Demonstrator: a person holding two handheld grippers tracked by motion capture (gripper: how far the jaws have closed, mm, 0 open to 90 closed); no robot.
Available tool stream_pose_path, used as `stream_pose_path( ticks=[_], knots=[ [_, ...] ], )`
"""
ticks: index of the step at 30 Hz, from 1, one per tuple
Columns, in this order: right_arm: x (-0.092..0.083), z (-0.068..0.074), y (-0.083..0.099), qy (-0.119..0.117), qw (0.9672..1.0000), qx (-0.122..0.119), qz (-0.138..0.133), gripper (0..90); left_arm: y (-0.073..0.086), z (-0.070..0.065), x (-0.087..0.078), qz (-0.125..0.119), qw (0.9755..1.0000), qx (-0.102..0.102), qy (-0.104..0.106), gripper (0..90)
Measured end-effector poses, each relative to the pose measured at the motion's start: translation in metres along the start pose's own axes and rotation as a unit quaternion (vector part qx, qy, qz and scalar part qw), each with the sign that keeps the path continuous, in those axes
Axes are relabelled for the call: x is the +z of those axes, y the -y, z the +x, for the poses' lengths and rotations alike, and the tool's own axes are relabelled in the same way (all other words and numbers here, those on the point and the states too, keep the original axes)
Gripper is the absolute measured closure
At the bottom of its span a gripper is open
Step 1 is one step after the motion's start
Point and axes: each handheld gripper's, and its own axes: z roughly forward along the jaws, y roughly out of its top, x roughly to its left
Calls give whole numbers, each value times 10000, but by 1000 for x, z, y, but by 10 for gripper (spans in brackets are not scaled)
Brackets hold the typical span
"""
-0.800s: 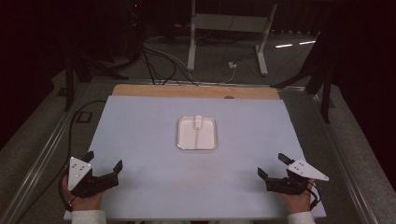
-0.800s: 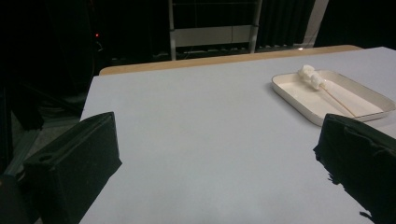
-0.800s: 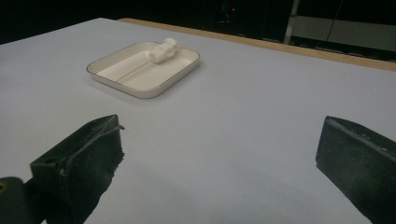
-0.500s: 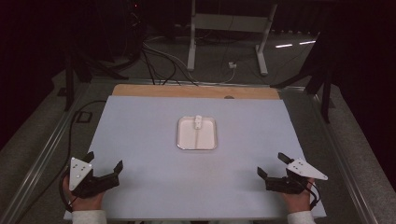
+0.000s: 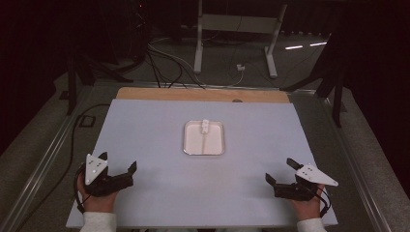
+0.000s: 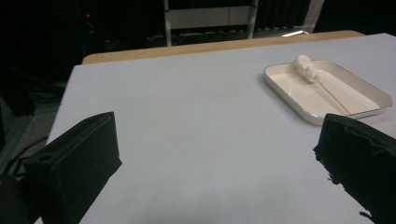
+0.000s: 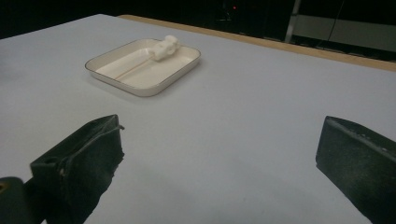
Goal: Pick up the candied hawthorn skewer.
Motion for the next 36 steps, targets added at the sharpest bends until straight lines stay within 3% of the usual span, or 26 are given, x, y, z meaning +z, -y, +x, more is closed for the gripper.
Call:
stream_pose_path(
  ticks=[10, 18, 24, 29, 36],
  knots=[
    [-2, 2, 0, 51, 10000, -22, -3, 2, -25, -18, 37, 171, 9996, -92, 222, 5],
    [-1, 2, 1, 72, 10000, -42, 18, 3, -40, -35, 67, 336, 9989, 27, 312, 5],
    [0, 2, 1, 81, 9999, -73, 50, 2, -45, -47, 87, 420, 9983, 90, 404, 5],
    [1, 2, 1, 91, 9999, -96, 66, 3, -48, -58, 105, 471, 9978, 22, 460, 5],
    [0, 1, 1, 98, 9999, -86, 66, 2, -48, -80, 133, 667, 9965, 83, 507, 5]
  ],
)
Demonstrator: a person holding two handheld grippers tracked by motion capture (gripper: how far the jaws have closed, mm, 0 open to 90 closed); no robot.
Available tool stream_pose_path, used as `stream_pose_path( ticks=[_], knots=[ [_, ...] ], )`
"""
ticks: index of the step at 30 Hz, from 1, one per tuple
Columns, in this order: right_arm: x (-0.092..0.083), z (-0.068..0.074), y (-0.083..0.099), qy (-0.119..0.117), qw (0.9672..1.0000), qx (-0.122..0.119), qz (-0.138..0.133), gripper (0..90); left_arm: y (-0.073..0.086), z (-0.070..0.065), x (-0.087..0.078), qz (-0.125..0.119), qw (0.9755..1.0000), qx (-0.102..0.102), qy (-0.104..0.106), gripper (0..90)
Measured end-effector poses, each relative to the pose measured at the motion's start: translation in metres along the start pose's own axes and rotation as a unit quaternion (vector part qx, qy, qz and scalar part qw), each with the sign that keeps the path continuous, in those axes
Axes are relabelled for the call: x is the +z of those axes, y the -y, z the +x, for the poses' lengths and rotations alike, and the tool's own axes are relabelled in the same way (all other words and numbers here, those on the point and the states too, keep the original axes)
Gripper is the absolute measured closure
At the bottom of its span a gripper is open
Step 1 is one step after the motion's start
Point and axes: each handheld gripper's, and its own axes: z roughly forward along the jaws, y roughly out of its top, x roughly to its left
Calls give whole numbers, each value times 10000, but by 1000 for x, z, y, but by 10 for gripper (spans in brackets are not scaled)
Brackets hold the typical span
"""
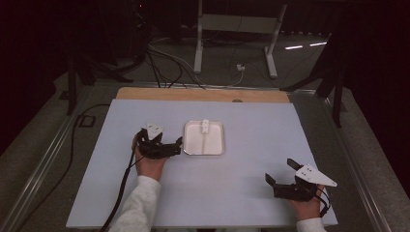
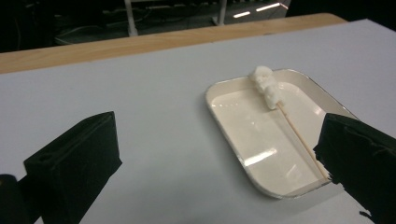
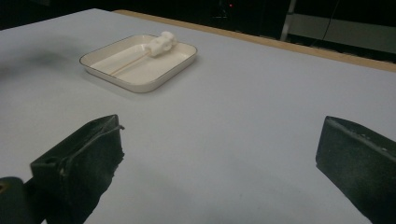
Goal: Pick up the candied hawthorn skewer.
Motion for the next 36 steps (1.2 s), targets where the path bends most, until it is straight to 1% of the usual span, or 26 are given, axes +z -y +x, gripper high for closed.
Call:
stream_pose_path(
  ticks=[1, 2, 3, 8, 10, 12, 13, 15, 17, 18, 19, 20, 21, 23, 26, 27, 29, 30, 31, 32, 33, 34, 35, 36],
  knots=[
    [0, 0, 0, -3, 10000, -10, -2, 3, 0, -4, 4, 25, 10000, 23, 14, 5],
    [0, 0, 0, 0, 10000, -16, -2, 2, -1, -10, 13, 94, 9999, 89, 24, 5],
    [0, 0, 0, -1, 10000, -16, -2, 2, -1, -10, 13, 94, 9999, 89, 24, 5],
    [0, 0, 0, -4, 10000, -10, 8, 3, -2, -24, 30, 244, 9995, 197, 56, 5],
    [0, 0, 0, -3, 10000, -12, 12, 3, -2, -27, 36, 293, 9994, 184, 77, 5],
    [0, 0, 0, -6, 10000, -10, 13, 2, -2, -31, 43, 361, 9991, 204, 59, 5],
    [0, 0, 0, -7, 10000, -8, 14, 3, -2, -31, 43, 361, 9991, 204, 59, 5],
    [0, 0, 1, -10, 10000, -15, 21, 3, -1, -35, 50, 410, 9990, 173, 30, 5],
    [0, 0, 1, -9, 10000, -19, 27, 3, -1, -37, 52, 430, 9990, 155, 21, 5],
    [0, 0, 1, -8, 10000, -15, 28, 3, 0, -41, 56, 476, 9988, 148, 7, 5],
    [0, 0, 1, -9, 10000, -16, 28, 3, 0, -41, 56, 476, 9988, 148, 7, 5],
    [0, 0, 1, -6, 10000, -12, 29, 3, 1, -45, 61, 526, 9985, 121, 18, 5],
    [0, 0, 1, -6, 10000, -8, 28, 3, 1, -45, 61, 526, 9985, 121, 18, 5],
    [0, 0, 1, -5, 10000, -7, 25, 3, 2, -51, 67, 596, 9981, 123, -7, 5],
    [0, 0, 1, -5, 10000, 0, 30, 2, 3, -55, 71, 635, 9979, 92, -8, 6],
    [0, 0, 1, -3, 10000, 0, 33, 3, 4, -59, 75, 737, 9973, 59, -5, 7],
    [0, -1, 1, -1, 10000, -1, 35, 2, 4, -60, 77, 769, 9970, 45, 15, 22],
    [0, -1, 1, -2, 10000, -1, 37, 3, 4, -64, 80, 874, 9962, 29, 36, 36],
    [0, -1, 1, 1, 10000, 2, 38, 3, 4, -66, 82, 910, 9958, 35, 46, 46],
    [0, -1, 1, 2, 10000, 2, 37, 3, 4, -68, 84, 944, 9955, 29, 6, 61],
    [-1, -1, 1, 1, 10000, 5, 35, 3, 4, -68, 84, 944, 9955, 29, 6, 84],
    [-1, -1, 1, 0, 10000, 5, 32, 3, 4, -72, 86, 994, 9950, 50, -39, 104],
    [-1, -1, 1, 2, 10000, 2, 34, 3, 4, -72, 86, 994, 9950, 50, -39, 145],
    [-1, -1, 1, 2, 10000, 4, 37, 2, 4, -74, 87, 1005, 9949, 53, -106, 183]
  ],
)
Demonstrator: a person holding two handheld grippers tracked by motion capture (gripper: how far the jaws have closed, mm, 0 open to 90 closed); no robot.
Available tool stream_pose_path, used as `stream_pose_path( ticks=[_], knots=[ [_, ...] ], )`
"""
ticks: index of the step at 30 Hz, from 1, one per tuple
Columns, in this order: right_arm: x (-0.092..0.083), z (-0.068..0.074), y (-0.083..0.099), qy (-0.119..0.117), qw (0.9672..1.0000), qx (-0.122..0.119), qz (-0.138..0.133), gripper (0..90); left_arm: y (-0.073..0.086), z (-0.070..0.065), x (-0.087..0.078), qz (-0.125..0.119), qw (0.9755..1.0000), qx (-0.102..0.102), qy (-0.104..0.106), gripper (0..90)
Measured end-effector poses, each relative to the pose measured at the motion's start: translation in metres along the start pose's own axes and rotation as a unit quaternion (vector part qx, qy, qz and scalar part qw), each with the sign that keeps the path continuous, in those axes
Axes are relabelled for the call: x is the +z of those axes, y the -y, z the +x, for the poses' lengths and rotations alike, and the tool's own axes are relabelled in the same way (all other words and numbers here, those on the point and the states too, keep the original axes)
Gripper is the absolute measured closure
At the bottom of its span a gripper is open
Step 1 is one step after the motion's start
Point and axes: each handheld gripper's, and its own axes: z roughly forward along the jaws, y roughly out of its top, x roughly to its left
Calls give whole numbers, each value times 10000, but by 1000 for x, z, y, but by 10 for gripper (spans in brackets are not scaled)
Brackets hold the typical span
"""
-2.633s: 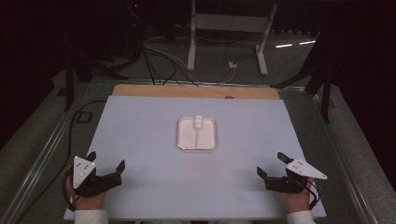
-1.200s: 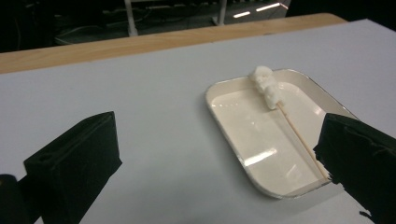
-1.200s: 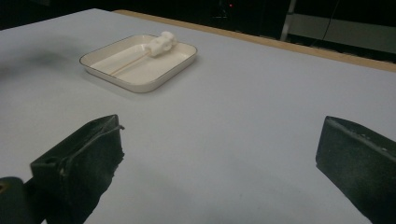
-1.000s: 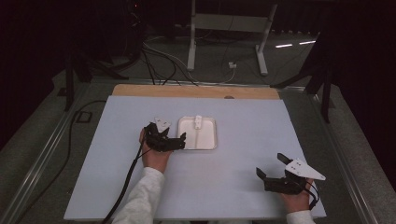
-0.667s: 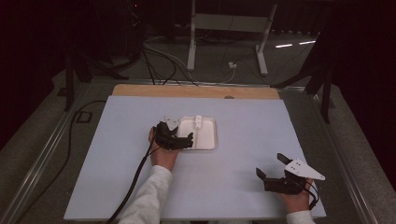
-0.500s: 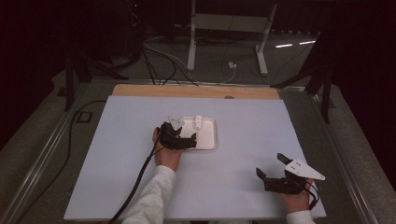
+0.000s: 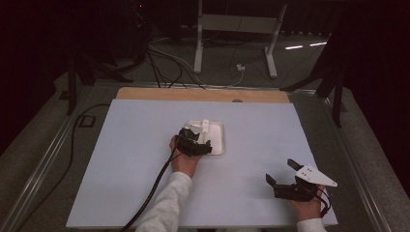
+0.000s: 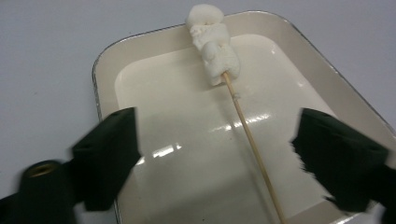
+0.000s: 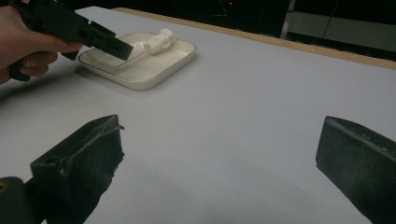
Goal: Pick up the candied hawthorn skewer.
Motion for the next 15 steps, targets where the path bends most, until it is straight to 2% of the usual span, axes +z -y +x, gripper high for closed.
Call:
stream_pose_path(
  ticks=[2, 5, 6, 7, 9, 10, 15],
  knots=[
    [0, 0, 0, 0, 10000, -1, 0, 3, 0, -3, 2, 52, 10000, 9, -26, 215],
    [0, 0, 0, 2, 10000, 5, -1, 3, 0, -5, 3, 72, 9999, 28, 72, 374],
    [0, 0, 0, 6, 10000, 7, -1, 2, 0, -6, 4, 142, 9997, 26, 178, 458],
    [0, 0, 0, 9, 10000, 8, 2, 3, 0, -6, 4, 142, 9997, 26, 178, 490],
    [0, -1, 0, 9, 10000, 5, 3, 3, 1, -7, 6, 194, 9995, 25, 246, 511],
    [-1, -1, 0, 14, 10000, 12, 6, 3, 2, -8, 7, 219, 9994, 22, 253, 564],
    [0, -1, 0, 13, 10000, 4, 13, 2, 1, -7, 7, 281, 9994, -8, 205, 649]
  ],
)
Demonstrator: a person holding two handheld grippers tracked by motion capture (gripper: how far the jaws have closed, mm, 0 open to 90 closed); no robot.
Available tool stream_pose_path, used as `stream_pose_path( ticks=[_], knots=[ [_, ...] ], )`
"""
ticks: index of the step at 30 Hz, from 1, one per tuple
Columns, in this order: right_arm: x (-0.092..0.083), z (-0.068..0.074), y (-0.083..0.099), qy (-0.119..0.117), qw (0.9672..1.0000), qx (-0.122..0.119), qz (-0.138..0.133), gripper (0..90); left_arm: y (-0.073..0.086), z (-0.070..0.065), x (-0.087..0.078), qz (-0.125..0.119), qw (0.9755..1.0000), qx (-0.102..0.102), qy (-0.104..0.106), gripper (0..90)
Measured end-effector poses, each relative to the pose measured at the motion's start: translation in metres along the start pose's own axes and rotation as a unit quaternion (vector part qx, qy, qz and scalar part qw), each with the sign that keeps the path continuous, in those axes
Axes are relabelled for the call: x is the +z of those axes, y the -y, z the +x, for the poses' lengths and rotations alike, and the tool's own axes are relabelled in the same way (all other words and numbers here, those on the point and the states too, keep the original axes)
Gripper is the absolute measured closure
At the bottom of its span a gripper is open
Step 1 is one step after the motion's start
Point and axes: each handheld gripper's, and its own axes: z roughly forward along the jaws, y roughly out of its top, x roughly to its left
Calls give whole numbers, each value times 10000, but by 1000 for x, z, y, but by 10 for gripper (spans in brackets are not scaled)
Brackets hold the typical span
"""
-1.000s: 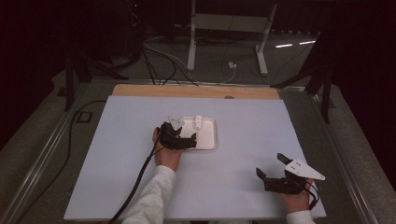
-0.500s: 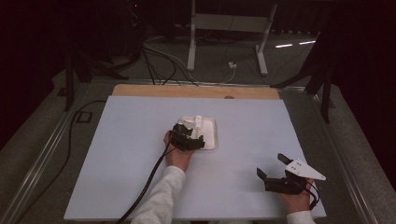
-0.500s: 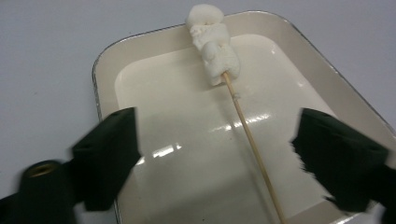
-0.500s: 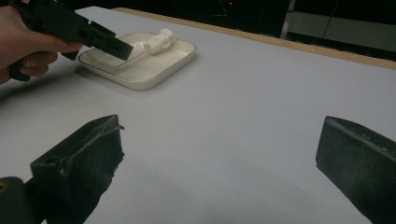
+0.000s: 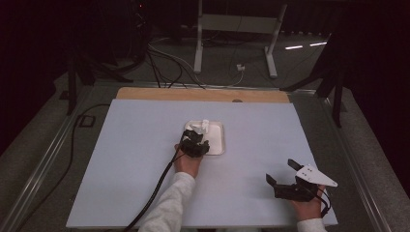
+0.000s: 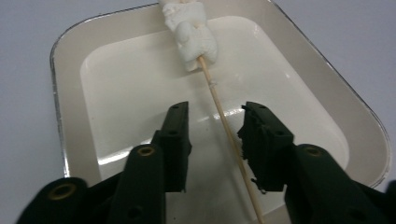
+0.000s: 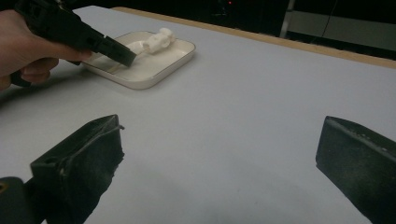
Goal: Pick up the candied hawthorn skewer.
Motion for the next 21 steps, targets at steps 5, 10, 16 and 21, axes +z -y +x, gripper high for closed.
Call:
stream_pose_path(
  ticks=[5, 10, 16, 21],
  knots=[
    [0, 0, 0, 3, 10000, -2, 14, 3, -1, -1, 0, 36, 9998, 31, -214, 784],
    [0, 0, 0, 5, 10000, 0, 16, 3, -2, 1, 0, 74, 9994, -97, -321, 893],
    [0, 0, 0, 9, 10000, 5, 18, 3, -2, 2, 0, 67, 9994, -124, -301, 900],
    [0, -1, 0, 25, 10000, 6, 20, 3, -3, 3, -5, -1, 9996, -144, -236, 900]
  ],
)
